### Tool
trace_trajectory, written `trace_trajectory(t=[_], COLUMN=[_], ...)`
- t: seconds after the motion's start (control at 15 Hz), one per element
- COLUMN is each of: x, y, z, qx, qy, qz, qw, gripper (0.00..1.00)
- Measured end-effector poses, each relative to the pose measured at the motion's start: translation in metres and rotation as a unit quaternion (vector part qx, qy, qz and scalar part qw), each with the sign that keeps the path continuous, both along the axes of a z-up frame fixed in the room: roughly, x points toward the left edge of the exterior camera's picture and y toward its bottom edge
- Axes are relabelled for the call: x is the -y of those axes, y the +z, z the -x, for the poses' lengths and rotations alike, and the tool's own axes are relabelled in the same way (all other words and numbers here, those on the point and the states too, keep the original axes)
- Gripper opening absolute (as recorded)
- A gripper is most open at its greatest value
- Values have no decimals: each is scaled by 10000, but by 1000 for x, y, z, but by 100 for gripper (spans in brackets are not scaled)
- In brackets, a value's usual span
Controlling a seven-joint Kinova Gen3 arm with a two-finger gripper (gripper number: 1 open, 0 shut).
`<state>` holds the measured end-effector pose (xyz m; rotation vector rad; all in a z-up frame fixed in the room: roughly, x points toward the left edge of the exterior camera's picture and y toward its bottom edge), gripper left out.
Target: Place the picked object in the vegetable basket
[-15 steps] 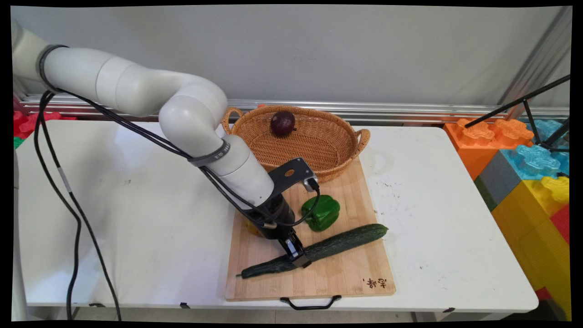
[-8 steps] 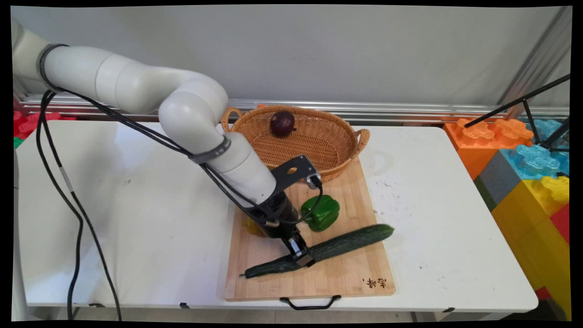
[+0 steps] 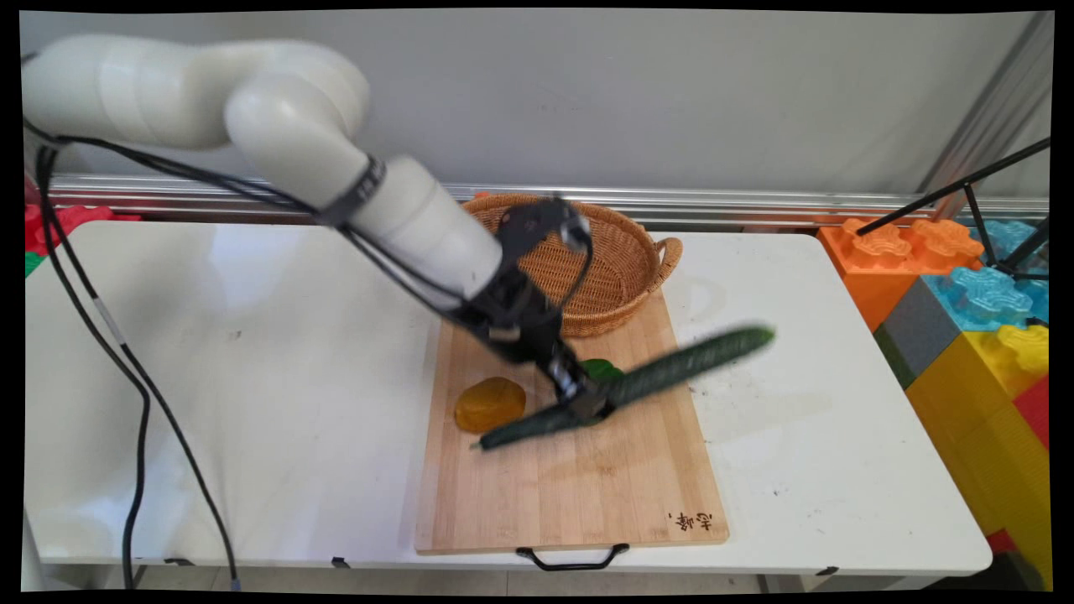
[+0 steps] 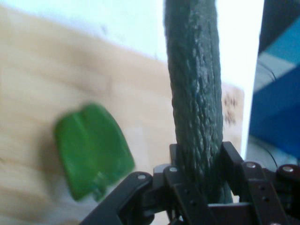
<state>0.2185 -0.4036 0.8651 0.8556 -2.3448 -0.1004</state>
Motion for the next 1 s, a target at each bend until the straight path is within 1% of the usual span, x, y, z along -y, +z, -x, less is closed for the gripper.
trace_trajectory(t=[0.07, 0.13, 0.2, 0.27, 0.4, 0.47, 0.6, 0.67, 0.73, 0.8, 0.87, 0.93, 1.0], x=[4, 7, 12, 17, 30, 34, 53, 66, 75, 87, 100, 110, 115], y=[11, 17, 28, 36, 49, 51, 57, 58, 57, 56, 53, 49, 46], z=[-4, -7, -13, -20, -34, -38, -49, -55, -57, -62, -66, -70, -72], qx=[-61, -97, -132, -141, -84, -48, 137, 293, 410, 604, 829, 1007, 1102], qy=[69, 113, 195, 271, 405, 433, 451, 404, 337, 250, 139, 42, -18], qz=[175, 284, 483, 663, 1069, 1192, 1619, 1877, 2031, 2231, 2391, 2479, 2519], qw=[9998, 9995, 9986, 9973, 9934, 9919, 9857, 9810, 9777, 9726, 9674, 9635, 9614], gripper=[0, 0, 0, 0, 0, 0, 0, 0, 0, 0, 0, 0, 0])
